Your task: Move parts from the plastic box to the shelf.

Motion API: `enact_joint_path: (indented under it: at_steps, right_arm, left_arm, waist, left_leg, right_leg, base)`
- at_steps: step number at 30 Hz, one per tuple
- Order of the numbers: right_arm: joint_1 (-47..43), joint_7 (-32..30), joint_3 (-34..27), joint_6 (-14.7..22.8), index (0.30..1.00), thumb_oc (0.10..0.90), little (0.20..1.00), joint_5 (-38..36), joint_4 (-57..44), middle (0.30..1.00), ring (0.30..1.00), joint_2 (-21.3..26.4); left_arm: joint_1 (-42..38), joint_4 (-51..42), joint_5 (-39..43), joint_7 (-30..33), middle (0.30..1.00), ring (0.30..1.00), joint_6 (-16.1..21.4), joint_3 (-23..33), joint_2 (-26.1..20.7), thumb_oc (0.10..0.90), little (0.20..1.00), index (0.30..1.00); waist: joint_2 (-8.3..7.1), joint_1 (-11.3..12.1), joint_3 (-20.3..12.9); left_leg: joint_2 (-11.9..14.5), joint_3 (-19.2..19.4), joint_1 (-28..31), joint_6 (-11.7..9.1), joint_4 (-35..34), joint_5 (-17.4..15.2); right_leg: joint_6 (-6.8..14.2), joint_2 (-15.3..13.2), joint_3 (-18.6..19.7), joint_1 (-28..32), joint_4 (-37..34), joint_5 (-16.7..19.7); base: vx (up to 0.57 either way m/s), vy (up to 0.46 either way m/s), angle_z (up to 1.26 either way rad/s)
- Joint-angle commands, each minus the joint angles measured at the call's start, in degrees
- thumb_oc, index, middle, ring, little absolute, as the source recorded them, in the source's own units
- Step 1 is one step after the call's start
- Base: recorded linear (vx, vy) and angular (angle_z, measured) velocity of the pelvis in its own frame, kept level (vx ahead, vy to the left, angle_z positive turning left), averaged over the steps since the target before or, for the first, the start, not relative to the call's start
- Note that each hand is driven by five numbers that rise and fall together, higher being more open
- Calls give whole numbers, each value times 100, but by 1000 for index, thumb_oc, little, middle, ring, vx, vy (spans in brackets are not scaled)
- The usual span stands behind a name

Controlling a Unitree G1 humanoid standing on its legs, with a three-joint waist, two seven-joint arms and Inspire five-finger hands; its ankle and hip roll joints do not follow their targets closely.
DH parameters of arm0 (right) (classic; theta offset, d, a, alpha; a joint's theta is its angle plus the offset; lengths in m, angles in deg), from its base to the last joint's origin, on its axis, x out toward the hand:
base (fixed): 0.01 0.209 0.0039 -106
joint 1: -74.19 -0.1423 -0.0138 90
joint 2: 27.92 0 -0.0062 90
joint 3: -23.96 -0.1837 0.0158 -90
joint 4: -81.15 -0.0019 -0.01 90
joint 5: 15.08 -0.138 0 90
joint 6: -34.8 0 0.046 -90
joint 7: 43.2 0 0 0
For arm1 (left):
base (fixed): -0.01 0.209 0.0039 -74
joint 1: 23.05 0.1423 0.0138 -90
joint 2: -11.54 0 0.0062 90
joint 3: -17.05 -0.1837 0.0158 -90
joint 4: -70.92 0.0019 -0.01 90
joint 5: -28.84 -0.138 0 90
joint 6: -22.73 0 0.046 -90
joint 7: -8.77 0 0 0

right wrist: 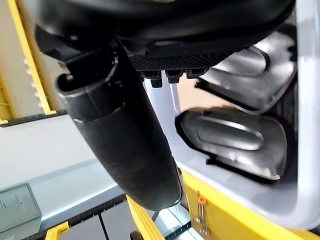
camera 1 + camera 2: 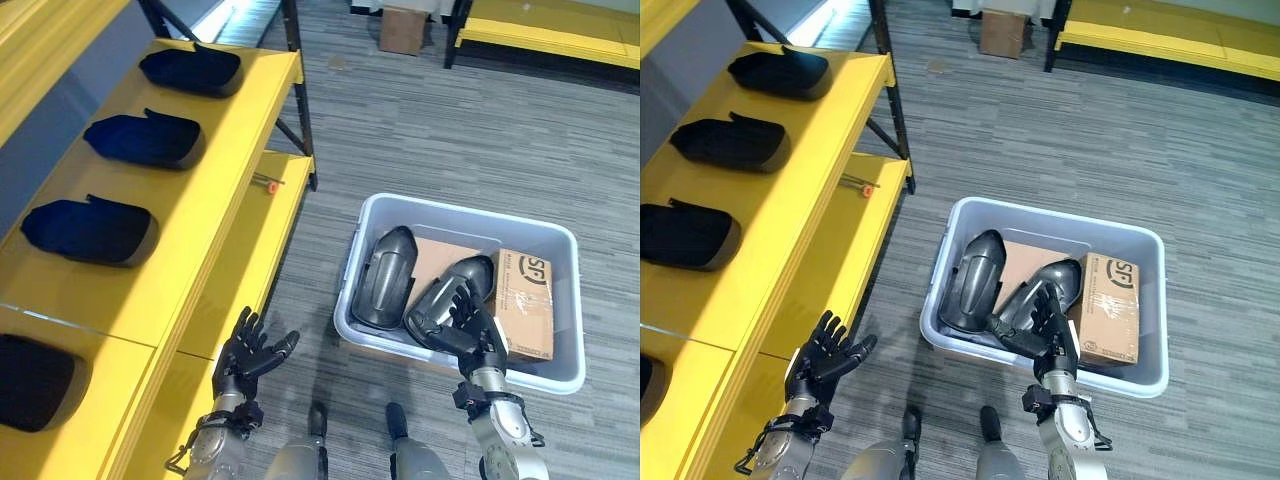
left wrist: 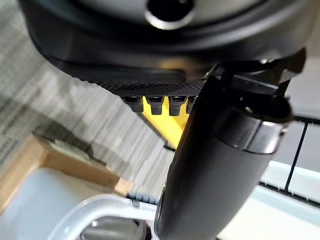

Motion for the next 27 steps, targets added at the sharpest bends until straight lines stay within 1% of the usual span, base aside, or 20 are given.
enact_joint_path:
  at_steps: [1,5,6,7,8,9,10,11,12,14,15,17,18,19,21,23,24,25,26,27]
  right_arm:
    - [-67,34,-133,405,1000,900,1000,415,-770,1000,1000,91]
    - [-91,-75,-161,382,1000,900,1000,860,-840,1000,1000,158]
    - [-120,-69,-187,394,1000,900,1000,870,-861,1000,1000,176]
    - [-129,-91,-201,400,1000,900,1000,913,-867,1000,1000,190]
    - [-130,-92,-201,399,1000,900,1000,914,-869,1000,1000,189]
    - [-146,-90,-206,357,1000,900,1000,1039,-874,1000,1000,222]
    - [-181,-146,-192,320,1000,900,1000,1379,-892,1000,1000,340]
    - [-221,-154,-184,310,1000,900,1000,1470,-877,1000,1000,395]
    - [-284,-146,-154,247,1000,900,1000,1587,-848,1000,1000,476]
    - [-562,-194,-170,169,1000,900,1000,1851,-786,1000,1000,705]
    - [-610,-217,-203,162,1000,900,1000,1879,-774,1000,1000,759]
    - [-666,-242,-386,133,1000,900,1000,1945,-769,1000,1000,1005]
    - [-693,-271,-492,139,1000,900,1000,1970,-750,1000,1000,1128]
    - [-746,-297,-538,108,1000,900,1000,2022,-777,1000,1000,1246]
    - [-861,-260,-635,91,1000,900,1000,2143,-840,1000,1000,1555]
    - [-941,-277,-643,89,1000,900,1000,2167,-806,1000,1000,1647]
    - [-1208,-244,-609,62,1000,900,1000,2276,-777,1000,1000,1986]
    - [-1219,-247,-603,67,1000,900,1000,2275,-767,1000,1000,1992]
    - [-1492,-272,-503,26,1000,900,1000,2349,-674,1000,1000,2250]
    - [-1658,-278,-402,5,1000,900,1000,2414,-665,1000,1000,2366]
  left_arm:
    - [125,-633,60,-55,1000,1000,464,314,-256,900,1000,1000]
    - [79,-704,-59,-5,1000,1000,469,327,-360,900,1000,1000]
    - [40,-717,-91,6,1000,1000,476,344,-404,900,1000,1000]
    - [6,-709,-104,27,1000,1000,478,360,-437,900,1000,1000]
    - [3,-707,-104,27,1000,1000,478,360,-438,900,1000,1000]
    - [-4,-713,-123,24,1000,1000,469,375,-462,900,1000,1000]
    - [7,-712,-150,38,1000,1000,465,427,-508,900,1000,1000]
    - [36,-731,-135,58,1000,1000,474,485,-522,900,1000,1000]
    - [57,-739,-115,55,1000,1000,460,512,-532,900,1000,1000]
    - [-13,-659,-69,100,1000,1000,453,596,-575,900,1000,1000]
    - [-3,-672,-64,94,1000,1000,444,605,-574,900,1000,1000]
    - [-81,-646,-68,47,1000,1000,410,567,-573,900,1000,1000]
    - [-138,-577,-60,27,1000,1000,405,524,-564,900,1000,1000]
    - [-138,-591,-52,-23,1000,1000,365,490,-548,900,1000,1000]
    - [-93,-647,-20,-74,1000,1000,331,452,-512,900,1000,1000]
    - [-87,-672,2,-98,1000,1000,325,428,-496,900,1000,1000]
    - [-75,-764,40,-165,1000,1000,290,354,-505,900,1000,1000]
    - [-78,-763,41,-166,1000,1000,290,357,-500,900,1000,1000]
    - [-64,-811,101,-207,1000,1000,280,288,-525,900,1000,1000]
    - [-94,-808,101,-203,1000,1000,265,250,-523,900,1000,1000]
  waist:
    - [-206,-42,-575]
    - [-285,-83,-584]
    - [-329,-101,-554]
    - [-353,-91,-524]
    - [-354,-87,-524]
    - [-371,-56,-492]
    - [-406,29,-429]
    - [-439,91,-411]
    - [-472,104,-388]
    - [-546,168,-289]
    - [-556,171,-249]
    - [-680,137,-186]
    - [-729,125,-174]
    - [-748,109,-177]
    - [-747,70,-194]
    - [-729,54,-190]
    - [-710,53,-122]
    - [-703,46,-122]
    - [-673,63,-30]
    - [-648,59,31]
  left_leg:
    - [56,-262,-553,44,173,-34]
    - [-41,-194,-483,146,78,-77]
    - [-56,-163,-486,163,74,-94]
    - [-41,-116,-494,173,85,-106]
    - [-41,-113,-496,173,88,-109]
    - [-9,-47,-493,186,96,-141]
    - [49,95,-415,166,85,-189]
    - [96,193,-345,147,75,-229]
    - [131,238,-264,123,58,-254]
    - [279,311,-233,82,115,-275]
    - [314,290,-271,71,188,-291]
    - [298,246,-394,13,326,-313]
    - [321,215,-492,-49,352,-283]
    - [329,177,-595,-96,361,-248]
    - [408,112,-725,-196,308,-125]
    - [436,79,-756,-229,272,-83]
    - [515,11,-832,-297,178,35]
    - [518,6,-834,-300,171,41]
    - [582,-25,-890,-349,68,157]
    - [622,-34,-917,-381,-3,226]
  right_leg:
    - [365,-349,-156,193,225,-303]
    - [480,-460,-175,51,293,-131]
    - [511,-478,-190,-25,349,-35]
    - [529,-490,-278,-92,419,-19]
    - [529,-489,-275,-96,425,-22]
    - [544,-546,-493,-158,537,22]
    - [567,-756,-1049,-196,638,238]
    - [550,-945,-1439,-149,621,394]
    - [557,-1054,-1619,-113,570,546]
    - [586,-1220,-1819,-240,434,761]
    - [594,-1229,-1757,-252,416,830]
    - [588,-1204,-1635,-133,133,810]
    - [595,-1159,-1645,-124,56,727]
    - [602,-1137,-1691,-145,7,733]
    - [555,-1030,-1788,-185,-50,626]
    - [536,-985,-1837,-187,-80,582]
    - [478,-894,-1888,-236,-106,452]
    - [475,-890,-1893,-240,-102,450]
    - [432,-831,-1906,-327,-81,378]
    - [402,-791,-1892,-393,-58,351]
  base:
    - [26,158,-17]
    - [-2,144,-5]
    - [-46,125,-6]
    - [-41,69,-13]
    - [-35,54,-16]
    - [-13,43,-33]
    - [-2,30,-46]
    - [20,-15,-80]
    - [14,-76,-76]
    - [-17,-129,-68]
    - [-19,-142,-58]
    - [5,-134,-35]
    - [-11,-134,1]
    - [-20,-146,31]
    - [-5,-156,43]
    - [-13,-122,28]
    - [-31,-107,18]
    - [-65,-180,5]
    - [-51,-121,-5]
    - [-70,-143,-1]
